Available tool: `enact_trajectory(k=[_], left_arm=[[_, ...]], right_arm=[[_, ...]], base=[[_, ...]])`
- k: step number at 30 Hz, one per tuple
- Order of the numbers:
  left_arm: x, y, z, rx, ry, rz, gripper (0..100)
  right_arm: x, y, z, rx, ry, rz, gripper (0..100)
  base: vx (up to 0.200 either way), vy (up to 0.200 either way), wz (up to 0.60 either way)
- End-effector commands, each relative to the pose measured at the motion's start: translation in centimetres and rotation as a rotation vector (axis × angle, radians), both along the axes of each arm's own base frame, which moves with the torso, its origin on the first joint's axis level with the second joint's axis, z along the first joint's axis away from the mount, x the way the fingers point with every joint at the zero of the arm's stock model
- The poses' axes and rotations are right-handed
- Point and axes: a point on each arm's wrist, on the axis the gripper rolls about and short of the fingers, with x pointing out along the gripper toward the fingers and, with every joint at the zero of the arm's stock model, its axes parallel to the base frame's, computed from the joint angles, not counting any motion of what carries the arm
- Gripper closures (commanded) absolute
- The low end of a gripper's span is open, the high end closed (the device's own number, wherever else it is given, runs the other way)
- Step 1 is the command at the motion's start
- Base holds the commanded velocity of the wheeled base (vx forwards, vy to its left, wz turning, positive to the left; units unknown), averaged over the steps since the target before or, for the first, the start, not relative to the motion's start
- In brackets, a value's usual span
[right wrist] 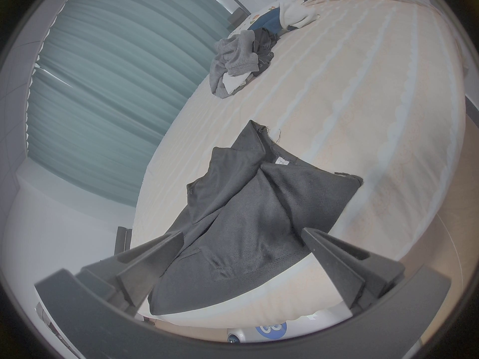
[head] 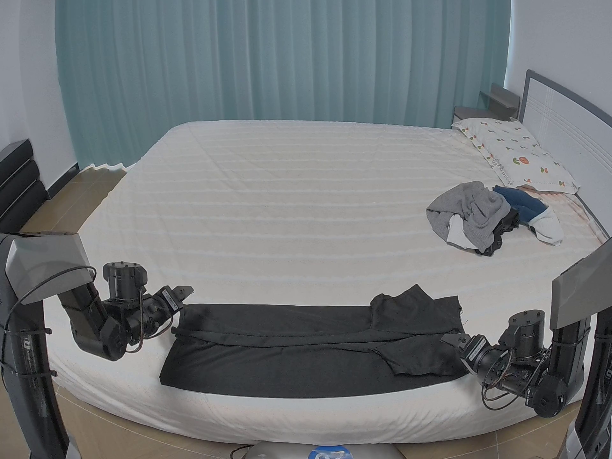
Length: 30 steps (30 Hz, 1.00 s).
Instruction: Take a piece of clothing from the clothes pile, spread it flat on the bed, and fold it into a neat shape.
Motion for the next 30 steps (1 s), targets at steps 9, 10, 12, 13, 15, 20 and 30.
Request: enact_trajectory(k=[9,10,12,13,15,20,30], left_arm=[[2.1,-1.2,-2.3,-0.001,0.055,-0.032,0],[2.1,-1.2,-2.2,-0.001,0.050,-0.032,0],[1.9,-1.4,-2.2,0.000,0.056,-0.038,0],[1.9,-1.6,-2.3,0.003,0.060,-0.043,100],[1.8,-1.7,-2.3,0.012,0.067,-0.051,100],[2.1,-1.3,-2.6,0.079,0.085,-0.051,100],[3.4,-0.1,-1.6,0.002,0.009,0.071,100]], right_arm=[[0.2,0.1,-0.7,-0.005,0.015,0.002,0],[0.2,0.1,-0.7,-0.005,0.017,0.002,0],[0.3,0.1,-0.8,-0.006,0.020,0.002,0],[0.2,0.1,-0.9,-0.007,0.022,0.002,0],[0.2,0.1,-0.9,-0.007,0.022,0.002,0],[0.2,0.1,-0.8,-0.006,0.021,0.002,0],[0.3,0.1,-0.8,-0.006,0.018,-0.001,0]], base=[[0.000,0.000,0.00],[0.000,0.000,0.00],[0.000,0.000,0.00],[0.000,0.000,0.00],[0.000,0.000,0.00],[0.000,0.000,0.00],[0.000,0.000,0.00]])
